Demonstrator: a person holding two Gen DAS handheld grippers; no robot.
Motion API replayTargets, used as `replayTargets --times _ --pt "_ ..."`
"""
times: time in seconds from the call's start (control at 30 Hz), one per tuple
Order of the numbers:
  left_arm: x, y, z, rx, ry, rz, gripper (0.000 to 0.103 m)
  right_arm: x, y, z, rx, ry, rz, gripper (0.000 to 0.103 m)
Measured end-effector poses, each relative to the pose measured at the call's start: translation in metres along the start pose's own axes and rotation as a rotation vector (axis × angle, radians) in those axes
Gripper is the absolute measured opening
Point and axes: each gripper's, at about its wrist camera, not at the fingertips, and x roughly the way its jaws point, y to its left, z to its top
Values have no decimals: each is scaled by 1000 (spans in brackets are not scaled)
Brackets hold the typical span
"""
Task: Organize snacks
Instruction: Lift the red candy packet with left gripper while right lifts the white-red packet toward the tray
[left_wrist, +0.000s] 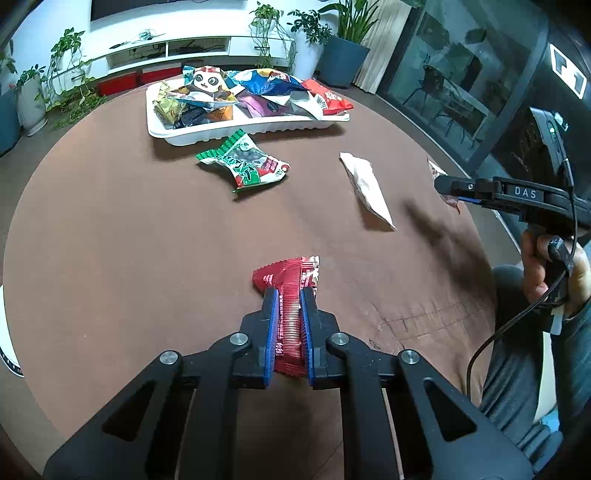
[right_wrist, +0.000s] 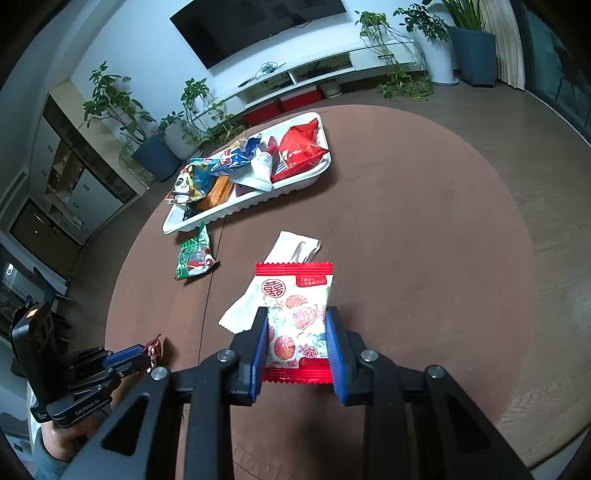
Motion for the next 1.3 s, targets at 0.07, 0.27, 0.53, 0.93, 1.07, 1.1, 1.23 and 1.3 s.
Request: replayTargets --times 0.07,0.27,0.53,0.93,1.07,1.1,1.23,1.3 --pt "-1 1 0 -2 -6 -1 10 0 0 -1 3 -1 8 31" --pt "-9 3 2 -24 -32 -24 9 -2 -2 -3 19 -13 31 31" --pt "-16 7 5 -47 -52 -37 8 -4 0 -2 21 -25 44 31" --pt "18 -28 12 81 71 78 14 7 6 -9 5 5 53 31" --pt "25 -31 8 109 94 187 63 8 4 -12 1 11 52 31" --pt "22 -30 7 107 83 205 68 8 3 -13 4 11 55 31" --pt "29 -27 8 114 111 216 63 11 0 -15 13 17 62 31" --pt "39 -29 8 126 143 196 29 12 1 -16 15 15 67 31"
